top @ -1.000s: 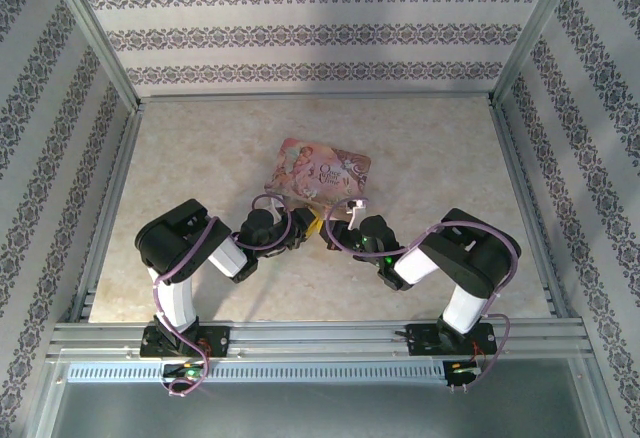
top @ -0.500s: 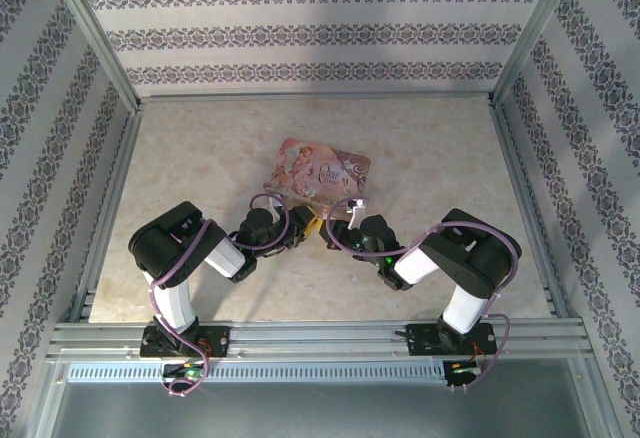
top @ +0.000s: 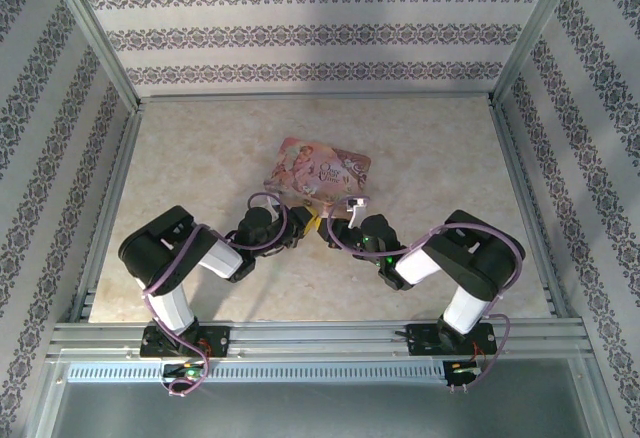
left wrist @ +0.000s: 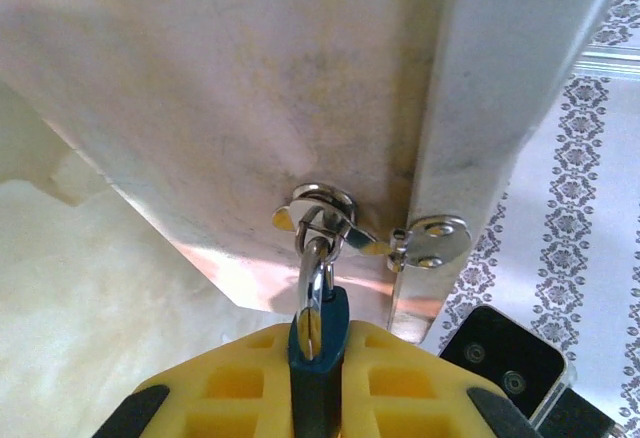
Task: Unlock the padlock with the key
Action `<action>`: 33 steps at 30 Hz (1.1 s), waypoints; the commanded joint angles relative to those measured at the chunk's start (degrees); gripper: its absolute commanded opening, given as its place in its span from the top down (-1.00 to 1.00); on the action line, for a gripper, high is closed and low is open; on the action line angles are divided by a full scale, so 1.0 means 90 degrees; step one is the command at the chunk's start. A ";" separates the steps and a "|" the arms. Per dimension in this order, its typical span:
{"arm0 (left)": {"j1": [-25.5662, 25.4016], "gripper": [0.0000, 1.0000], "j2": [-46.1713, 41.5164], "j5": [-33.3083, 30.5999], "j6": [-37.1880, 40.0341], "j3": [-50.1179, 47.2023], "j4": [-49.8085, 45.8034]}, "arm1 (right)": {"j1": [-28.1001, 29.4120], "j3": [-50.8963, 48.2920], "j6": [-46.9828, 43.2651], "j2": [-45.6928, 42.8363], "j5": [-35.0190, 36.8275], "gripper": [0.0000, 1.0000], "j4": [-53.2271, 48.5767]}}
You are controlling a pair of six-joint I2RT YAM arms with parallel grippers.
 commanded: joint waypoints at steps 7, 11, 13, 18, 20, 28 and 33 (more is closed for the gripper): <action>-0.0055 0.83 -0.0255 0.0046 0.0188 0.0110 -0.0269 | 0.0038 -0.0592 -0.1007 -0.1588 0.0321 0.24 -0.0792; -0.0055 0.83 -0.0345 0.0068 0.0189 0.0132 -0.0395 | 0.0306 -0.0224 -0.2749 -0.2954 0.0730 0.18 -0.3294; -0.0057 0.84 -0.0386 0.0076 0.0198 0.0123 -0.0421 | 0.0583 0.0150 -0.3921 -0.3527 0.1196 0.14 -0.4559; -0.0055 0.85 -0.0465 0.0098 0.0189 0.0103 -0.0480 | 0.0856 0.0319 -0.6200 -0.4285 0.1684 0.02 -0.5455; -0.0055 0.85 -0.0474 0.0091 0.0169 0.0084 -0.0446 | 0.0902 0.0369 -0.6936 -0.4364 0.1681 -0.02 -0.5581; -0.0055 0.88 -0.0514 0.0054 0.0156 0.0025 -0.0441 | 0.1014 0.0507 -0.9370 -0.3891 0.1526 -0.09 -0.5418; -0.0055 0.88 -0.0494 0.0000 0.0168 0.0025 -0.0373 | 0.1075 0.0629 -0.9838 -0.3001 0.1841 0.00 -0.4840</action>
